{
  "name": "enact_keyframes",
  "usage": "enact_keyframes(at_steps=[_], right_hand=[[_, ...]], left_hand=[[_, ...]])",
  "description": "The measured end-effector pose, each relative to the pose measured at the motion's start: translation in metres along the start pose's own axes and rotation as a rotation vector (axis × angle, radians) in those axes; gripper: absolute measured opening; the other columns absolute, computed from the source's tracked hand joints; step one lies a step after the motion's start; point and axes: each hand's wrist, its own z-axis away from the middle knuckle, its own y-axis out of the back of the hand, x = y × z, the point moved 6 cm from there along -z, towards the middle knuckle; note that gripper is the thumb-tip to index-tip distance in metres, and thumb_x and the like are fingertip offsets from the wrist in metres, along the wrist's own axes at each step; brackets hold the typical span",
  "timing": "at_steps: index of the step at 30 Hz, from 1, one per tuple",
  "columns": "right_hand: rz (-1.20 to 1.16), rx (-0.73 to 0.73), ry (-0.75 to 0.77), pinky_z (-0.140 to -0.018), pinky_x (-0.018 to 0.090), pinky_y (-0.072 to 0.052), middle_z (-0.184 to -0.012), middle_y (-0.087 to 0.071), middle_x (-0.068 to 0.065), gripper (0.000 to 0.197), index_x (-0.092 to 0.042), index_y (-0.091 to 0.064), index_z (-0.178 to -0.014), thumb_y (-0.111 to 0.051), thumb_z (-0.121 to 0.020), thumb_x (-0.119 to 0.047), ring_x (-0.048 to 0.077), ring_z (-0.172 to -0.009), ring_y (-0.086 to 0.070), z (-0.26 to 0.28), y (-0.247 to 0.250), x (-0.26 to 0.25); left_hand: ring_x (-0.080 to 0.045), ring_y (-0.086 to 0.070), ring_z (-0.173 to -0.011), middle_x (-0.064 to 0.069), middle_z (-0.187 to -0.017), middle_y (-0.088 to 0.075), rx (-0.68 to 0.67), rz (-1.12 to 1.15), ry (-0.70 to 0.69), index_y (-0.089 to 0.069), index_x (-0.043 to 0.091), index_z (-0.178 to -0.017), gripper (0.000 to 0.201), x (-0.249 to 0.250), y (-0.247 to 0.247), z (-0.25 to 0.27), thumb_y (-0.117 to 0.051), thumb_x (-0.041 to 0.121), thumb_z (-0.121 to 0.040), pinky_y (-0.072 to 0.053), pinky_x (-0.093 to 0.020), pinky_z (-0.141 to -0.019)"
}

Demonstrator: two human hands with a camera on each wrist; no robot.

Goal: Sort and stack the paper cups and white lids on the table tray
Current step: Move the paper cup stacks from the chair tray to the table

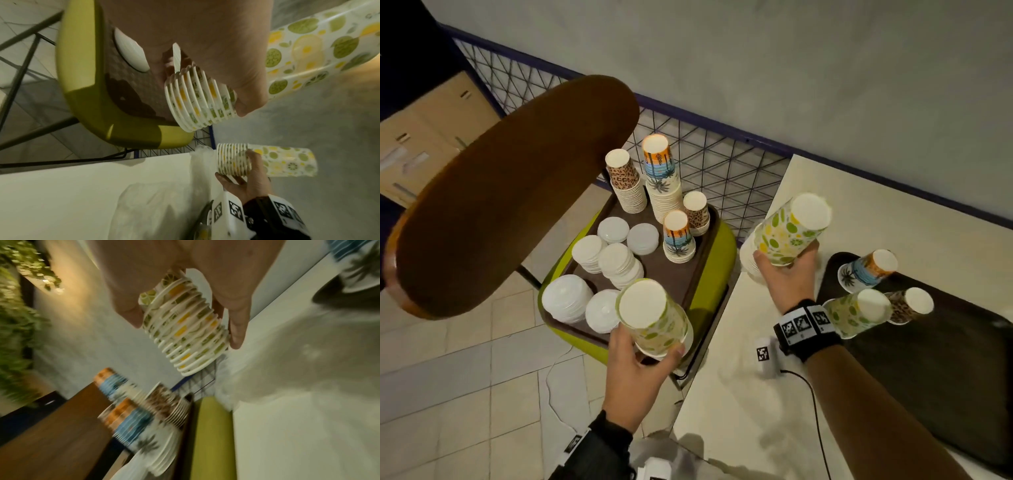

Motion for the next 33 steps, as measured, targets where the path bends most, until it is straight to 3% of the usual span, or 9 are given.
enact_keyframes(at_steps=[1, 3, 6, 11, 16, 22, 26, 29, 33], right_hand=[[0.058, 0.073, -0.006, -0.098, 0.038, -0.056, -0.125, -0.058, -0.001, 0.083, -0.05, -0.037, -0.123, -0.092, -0.062, -0.04, 0.011, -0.116, -0.061, -0.011, 0.013, 0.002], [0.124, 0.159, -0.015, -0.104, 0.047, -0.05, -0.132, -0.053, 0.005, 0.09, -0.041, -0.037, -0.131, -0.088, -0.057, -0.048, 0.023, -0.121, -0.056, -0.029, 0.029, 0.009], [0.174, 0.214, -0.075, -0.103, 0.039, -0.043, -0.138, -0.045, 0.015, 0.098, -0.022, -0.031, -0.149, -0.086, -0.069, -0.036, 0.028, -0.117, -0.049, -0.047, 0.045, 0.022], [0.221, 0.272, -0.193, -0.086, 0.031, -0.03, -0.139, -0.039, 0.024, 0.095, -0.019, -0.024, -0.153, -0.082, -0.079, -0.032, 0.039, -0.117, -0.049, -0.06, 0.056, 0.044], [0.254, 0.236, -0.171, -0.087, 0.036, -0.038, -0.13, -0.047, 0.024, 0.095, -0.016, -0.025, -0.15, -0.083, -0.077, -0.033, 0.041, -0.113, -0.054, -0.069, 0.05, 0.057], [0.227, 0.182, -0.224, -0.109, 0.048, -0.043, -0.144, -0.046, 0.019, 0.111, -0.018, -0.014, -0.155, -0.086, -0.072, -0.028, 0.037, -0.13, -0.05, -0.065, 0.056, 0.06], [0.192, 0.203, -0.06, -0.108, 0.049, -0.043, -0.141, -0.043, 0.015, 0.084, -0.011, -0.03, -0.149, -0.072, -0.078, -0.022, 0.034, -0.129, -0.046, -0.015, 0.061, 0.033], [-0.017, -0.05, 0.019, -0.097, 0.036, -0.048, -0.134, -0.048, -0.002, 0.072, -0.028, -0.038, -0.145, -0.064, -0.078, -0.031, 0.016, -0.121, -0.049, 0.036, 0.044, 0.007], [-0.122, -0.57, 0.017, -0.109, 0.021, -0.039, -0.149, -0.045, -0.012, 0.076, -0.04, -0.032, -0.151, -0.068, -0.085, -0.044, 0.004, -0.137, -0.042, 0.077, 0.006, -0.014]], left_hand=[[-0.02, -0.058, -0.126, 0.005, -0.133, -0.057, -0.022, 0.003, -0.01, -0.054, 0.041, -0.128, 0.074, 0.001, -0.007, -0.003, -0.089, 0.057, -0.065, -0.055, -0.052, -0.1], [-0.02, -0.058, -0.126, 0.004, -0.131, -0.057, -0.055, -0.018, -0.034, -0.054, 0.039, -0.129, 0.074, 0.009, -0.021, -0.008, -0.089, 0.057, -0.066, -0.054, -0.051, -0.101], [-0.018, -0.06, -0.123, 0.002, -0.127, -0.059, -0.089, -0.021, -0.049, -0.055, 0.036, -0.13, 0.075, 0.021, -0.043, -0.018, -0.089, 0.056, -0.067, -0.055, -0.049, -0.1], [-0.017, -0.059, -0.124, 0.009, -0.127, -0.054, -0.111, -0.014, -0.06, -0.053, 0.048, -0.129, 0.073, 0.038, -0.073, -0.031, -0.087, 0.057, -0.066, -0.055, -0.049, -0.1], [-0.019, -0.057, -0.127, 0.012, -0.131, -0.056, -0.136, -0.037, -0.087, -0.05, 0.047, -0.136, 0.079, 0.045, -0.094, -0.042, -0.087, 0.062, -0.068, -0.054, -0.049, -0.102], [-0.022, -0.057, -0.129, 0.004, -0.134, -0.059, -0.152, -0.011, -0.083, -0.049, 0.043, -0.139, 0.084, 0.049, -0.106, -0.05, -0.087, 0.063, -0.068, -0.055, -0.048, -0.101], [-0.021, -0.058, -0.128, 0.002, -0.133, -0.06, -0.16, -0.007, -0.076, -0.049, 0.045, -0.139, 0.083, 0.053, -0.109, -0.057, -0.089, 0.059, -0.067, -0.056, -0.048, -0.099], [-0.021, -0.057, -0.128, 0.006, -0.132, -0.06, -0.187, -0.032, -0.118, -0.048, 0.046, -0.139, 0.083, 0.06, -0.112, -0.058, -0.087, 0.063, -0.068, -0.055, -0.049, -0.099], [-0.018, -0.057, -0.126, 0.008, -0.129, -0.061, -0.232, -0.062, -0.147, -0.048, 0.041, -0.144, 0.083, 0.066, -0.118, -0.056, -0.087, 0.055, -0.072, -0.055, -0.045, -0.098]])
